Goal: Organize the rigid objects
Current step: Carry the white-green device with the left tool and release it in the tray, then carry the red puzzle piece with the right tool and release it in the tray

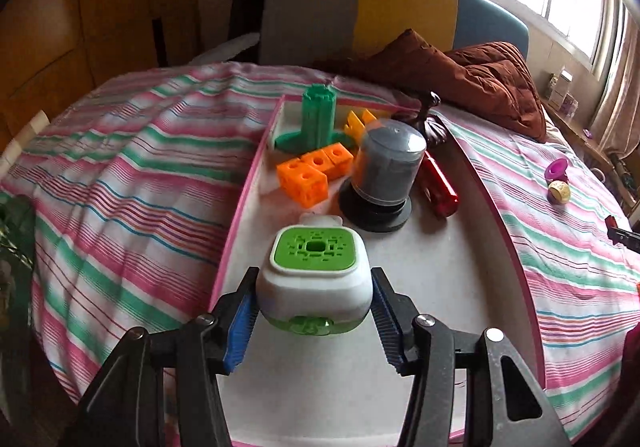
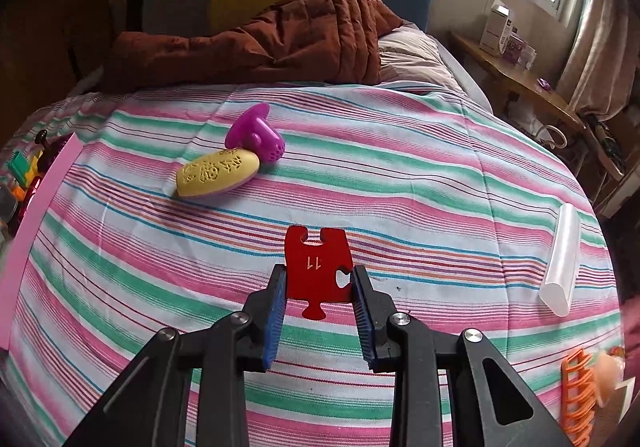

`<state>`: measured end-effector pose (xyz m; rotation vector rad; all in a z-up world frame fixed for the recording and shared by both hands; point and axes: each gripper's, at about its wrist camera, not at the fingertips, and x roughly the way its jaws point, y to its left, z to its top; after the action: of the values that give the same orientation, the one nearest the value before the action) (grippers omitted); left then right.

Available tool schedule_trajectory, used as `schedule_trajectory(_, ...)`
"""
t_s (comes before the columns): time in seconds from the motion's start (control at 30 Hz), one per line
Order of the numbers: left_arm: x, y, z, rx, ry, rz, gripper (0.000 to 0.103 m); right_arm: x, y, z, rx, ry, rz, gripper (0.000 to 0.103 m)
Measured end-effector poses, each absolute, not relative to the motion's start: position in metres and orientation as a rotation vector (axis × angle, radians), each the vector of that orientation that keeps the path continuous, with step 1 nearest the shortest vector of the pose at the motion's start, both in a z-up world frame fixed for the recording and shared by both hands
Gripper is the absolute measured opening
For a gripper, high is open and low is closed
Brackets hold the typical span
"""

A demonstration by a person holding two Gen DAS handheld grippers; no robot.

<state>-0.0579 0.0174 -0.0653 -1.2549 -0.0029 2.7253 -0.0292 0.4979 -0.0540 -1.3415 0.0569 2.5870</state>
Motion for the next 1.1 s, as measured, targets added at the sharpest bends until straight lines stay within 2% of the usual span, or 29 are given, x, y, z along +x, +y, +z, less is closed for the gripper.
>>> schedule_trajectory(0.2,-0.056,0.014,-0.06,-1.172,-0.022,2.727,0.053,-0.029,0.498,-0.054,-1.339,0.057,2.587,0.032)
schedule_trajectory(0.5,-0.067,0.018,-0.06,-1.23,0.043,2.792,0.054,-0.028,0.5,-0.055,-1.335,0.06,2.58,0.032)
schedule_trajectory(0.8,-0.031,0.019,-0.042,-1.09,-0.009,2.772,0.054,-0.028,0.496,-0.055,-1.337,0.036,2.595,0.032)
schedule_trajectory(1.1,-0.022,0.03,-0.05,-1.168,0.025,2.67,0.054,-0.029,0.463,-0.051,-1.424,-0.006,2.647,0.032)
